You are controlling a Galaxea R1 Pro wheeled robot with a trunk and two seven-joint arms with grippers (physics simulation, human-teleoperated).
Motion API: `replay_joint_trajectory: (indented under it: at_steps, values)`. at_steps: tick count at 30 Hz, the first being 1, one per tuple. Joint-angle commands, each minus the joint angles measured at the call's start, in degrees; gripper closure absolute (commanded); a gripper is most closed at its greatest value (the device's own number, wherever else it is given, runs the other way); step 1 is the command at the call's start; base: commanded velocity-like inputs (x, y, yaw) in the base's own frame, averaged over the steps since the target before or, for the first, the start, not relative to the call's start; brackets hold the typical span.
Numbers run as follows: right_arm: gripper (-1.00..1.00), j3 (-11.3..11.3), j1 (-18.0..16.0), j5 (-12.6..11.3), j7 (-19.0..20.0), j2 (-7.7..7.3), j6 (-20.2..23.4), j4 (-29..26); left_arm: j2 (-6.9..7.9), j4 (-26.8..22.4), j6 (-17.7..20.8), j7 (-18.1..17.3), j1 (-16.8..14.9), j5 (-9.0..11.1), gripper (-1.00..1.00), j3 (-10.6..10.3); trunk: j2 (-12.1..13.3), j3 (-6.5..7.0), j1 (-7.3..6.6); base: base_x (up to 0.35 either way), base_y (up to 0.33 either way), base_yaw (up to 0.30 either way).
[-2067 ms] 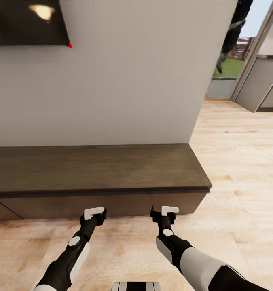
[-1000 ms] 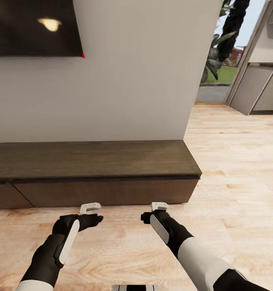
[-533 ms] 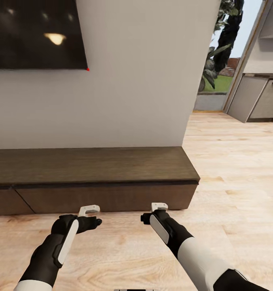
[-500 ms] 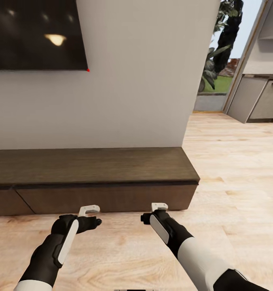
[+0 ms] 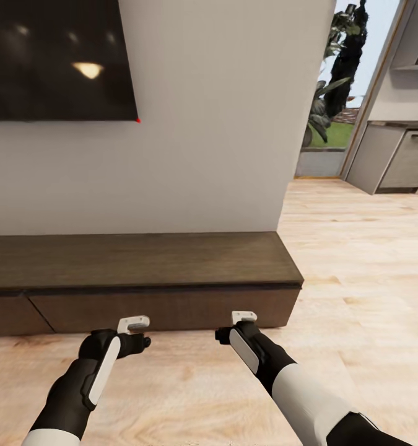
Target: Place each of the two pumpkins and all three candles from the living room inside a cabinet in the living room (use any cabinet), then make sure every cabinet is closed, and position the cauldron so it is next to a table in the living room.
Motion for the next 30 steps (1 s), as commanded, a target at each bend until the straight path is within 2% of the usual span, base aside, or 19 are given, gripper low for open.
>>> replay_joint_trajectory:
  at_steps: [1, 3, 4, 8, 11, 14, 16, 19, 26, 30]
  values:
    - [-1.00, 0.2, 0.0, -0.5, -0.5, 0.00, 0.5, -0.1, 0.02, 0.0, 0.4, 0.5, 0.0, 0.6, -1.00, 0.0, 0.4, 0.13, -0.26, -0.254, 0.000, 0.000]
    - [-1.00, 0.2, 0.0, -0.8, -0.4, 0.00, 0.8, 0.0, 0.04, 0.2, 0.7, 0.6, 0.0, 0.6, -1.00, 0.0, 1.2, 0.49, -0.70, -0.261, 0.000, 0.000]
    - [-1.00, 0.1, 0.1, -1.9, -0.2, 0.00, 0.8, 0.2, 0.03, 0.2, 0.8, 0.7, 0.0, 0.5, -1.00, 0.6, 1.6, 0.67, -0.92, -0.121, 0.000, 0.000]
    - [-1.00, -0.5, 2.2, -9.5, -0.1, -0.65, 0.7, -0.1, 0.05, 2.1, 1.0, 1.1, 0.0, 0.5, -1.00, 2.6, 3.2, 1.39, -1.79, -0.045, 0.000, 0.000]
    - [-1.00, -0.5, 5.3, -11.8, -0.3, -0.78, 0.2, -0.2, 0.05, 7.0, 0.6, 1.4, 0.0, 0.4, -1.00, 3.2, 4.4, 1.93, -2.45, -0.009, 0.000, 0.000]
    - [-1.00, -0.6, 7.9, -12.4, -0.5, -0.90, 0.1, -0.2, 0.01, 9.3, 0.5, 1.8, 0.0, 0.3, -1.00, 3.3, 5.6, 2.47, -3.11, -0.002, 0.000, 0.000]
    - [-1.00, -0.6, 9.4, -12.5, -0.4, -1.83, 0.1, 0.0, -0.10, 10.0, 0.5, 2.1, 0.0, 0.2, -1.00, 2.9, 6.4, 2.82, -3.55, 0.000, 0.000, 0.000]
    - [-1.00, -0.4, 10.6, -12.5, -0.4, -3.00, 0.1, 0.2, -0.23, 10.5, 0.4, 2.2, 0.0, 0.2, -1.00, 2.7, 7.6, 3.36, -4.21, 0.000, 0.000, 0.000]
    - [-1.00, -0.4, 13.4, -12.5, -0.3, -4.05, 0.0, 0.3, -0.35, 10.8, 0.4, 2.4, 0.0, 0.2, -1.00, 2.6, 10.4, 4.62, -5.75, 0.000, 0.000, 0.000]
    - [-1.00, -0.4, 13.7, -12.6, -0.4, -4.85, -3.6, 1.3, -0.51, 10.8, 0.4, 2.5, 0.0, 0.2, -1.00, 2.6, 12.0, 5.34, -6.63, 0.000, 0.000, 0.000]
